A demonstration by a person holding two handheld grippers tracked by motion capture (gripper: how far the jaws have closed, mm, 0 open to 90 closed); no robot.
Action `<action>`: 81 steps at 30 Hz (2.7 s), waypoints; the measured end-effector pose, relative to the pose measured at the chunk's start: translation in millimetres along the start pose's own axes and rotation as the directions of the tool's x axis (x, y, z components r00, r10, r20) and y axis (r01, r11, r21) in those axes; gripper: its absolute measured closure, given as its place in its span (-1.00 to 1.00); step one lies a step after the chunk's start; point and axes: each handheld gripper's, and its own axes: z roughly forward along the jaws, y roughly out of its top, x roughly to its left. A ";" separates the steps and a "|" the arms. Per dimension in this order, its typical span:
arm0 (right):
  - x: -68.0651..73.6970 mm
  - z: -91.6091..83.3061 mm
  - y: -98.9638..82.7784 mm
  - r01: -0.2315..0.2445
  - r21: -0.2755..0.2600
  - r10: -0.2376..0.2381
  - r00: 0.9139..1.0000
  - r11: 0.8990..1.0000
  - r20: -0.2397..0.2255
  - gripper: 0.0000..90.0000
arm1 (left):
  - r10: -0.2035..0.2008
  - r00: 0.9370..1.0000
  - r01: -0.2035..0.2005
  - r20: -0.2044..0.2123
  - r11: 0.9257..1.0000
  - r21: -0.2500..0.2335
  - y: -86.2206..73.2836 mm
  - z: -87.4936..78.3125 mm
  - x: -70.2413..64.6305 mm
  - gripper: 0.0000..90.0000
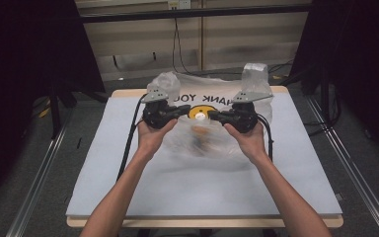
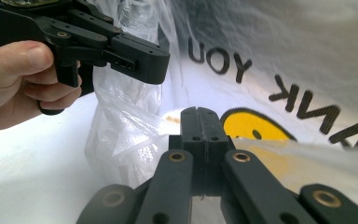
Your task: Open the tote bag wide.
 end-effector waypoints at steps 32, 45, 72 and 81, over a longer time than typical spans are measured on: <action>-52.4 28.4 -98.4 -0.134 0.206 0.118 0.989 0.969 0.092 1.00 | -0.136 0.990 0.144 -0.048 0.956 0.257 -102.0 30.4 30.4 1.00; -68.9 20.0 -117.4 -0.176 0.302 0.140 0.980 0.937 0.139 1.00 | -0.115 0.989 0.138 -0.089 0.934 0.328 -123.9 14.2 45.3 1.00; -56.6 -29.7 -112.3 -0.159 0.210 0.139 0.985 0.965 0.106 1.00 | -0.086 0.996 0.089 -0.023 0.981 0.174 -112.6 -32.3 38.6 1.00; -42.3 -60.3 -94.2 -0.134 0.111 0.124 0.988 0.985 0.090 1.00 | -0.039 0.999 0.038 0.005 0.995 0.093 -96.3 -53.1 24.5 1.00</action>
